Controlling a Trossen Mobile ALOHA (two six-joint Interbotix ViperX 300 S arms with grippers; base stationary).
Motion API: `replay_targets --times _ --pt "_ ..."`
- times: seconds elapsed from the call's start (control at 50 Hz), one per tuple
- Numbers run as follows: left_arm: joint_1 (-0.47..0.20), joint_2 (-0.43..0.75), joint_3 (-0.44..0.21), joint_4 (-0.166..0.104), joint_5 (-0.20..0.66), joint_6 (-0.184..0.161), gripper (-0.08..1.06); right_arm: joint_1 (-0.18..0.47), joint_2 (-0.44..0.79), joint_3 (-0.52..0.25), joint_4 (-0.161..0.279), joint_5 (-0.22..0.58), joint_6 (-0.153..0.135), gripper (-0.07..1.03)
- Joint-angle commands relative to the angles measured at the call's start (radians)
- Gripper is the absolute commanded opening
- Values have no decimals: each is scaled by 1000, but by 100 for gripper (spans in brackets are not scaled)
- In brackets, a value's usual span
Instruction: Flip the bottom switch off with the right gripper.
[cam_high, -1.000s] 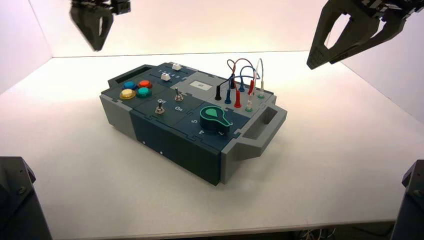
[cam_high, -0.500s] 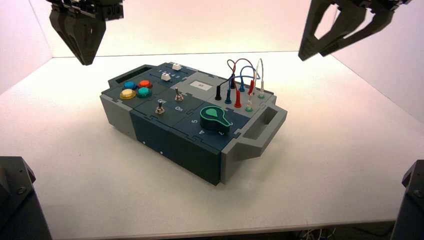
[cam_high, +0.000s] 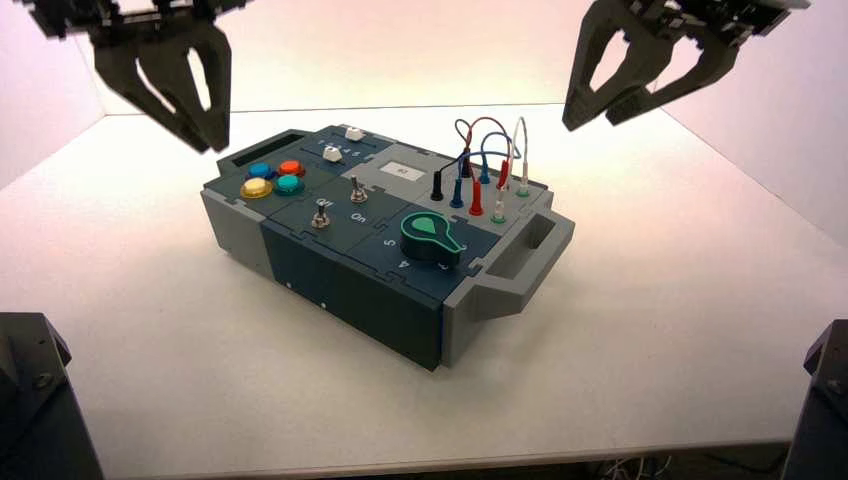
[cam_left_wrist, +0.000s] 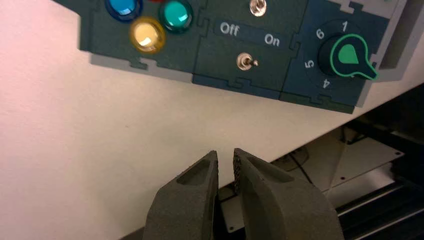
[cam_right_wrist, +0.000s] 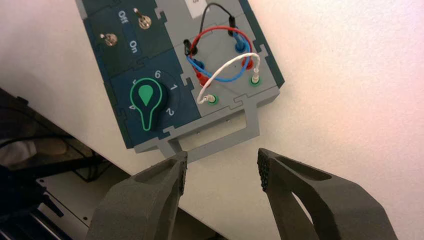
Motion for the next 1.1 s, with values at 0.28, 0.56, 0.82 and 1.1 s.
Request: replay_targets --times 0.28,0.56,0.82,1.1 --pt "-78 54 -28 -32 -66 -9 17 2 2 -9 18 -11 9 68" --pt "-84 97 -20 34 -71 -8 14 80 11 -17 112 -37 -12 50" --pt "-5 130 -32 164 -67 -8 11 196 95 -84 121 -66 -17 30" --pt "133 149 -77 275 -74 -2 7 224 199 -146 123 -83 -18 3"
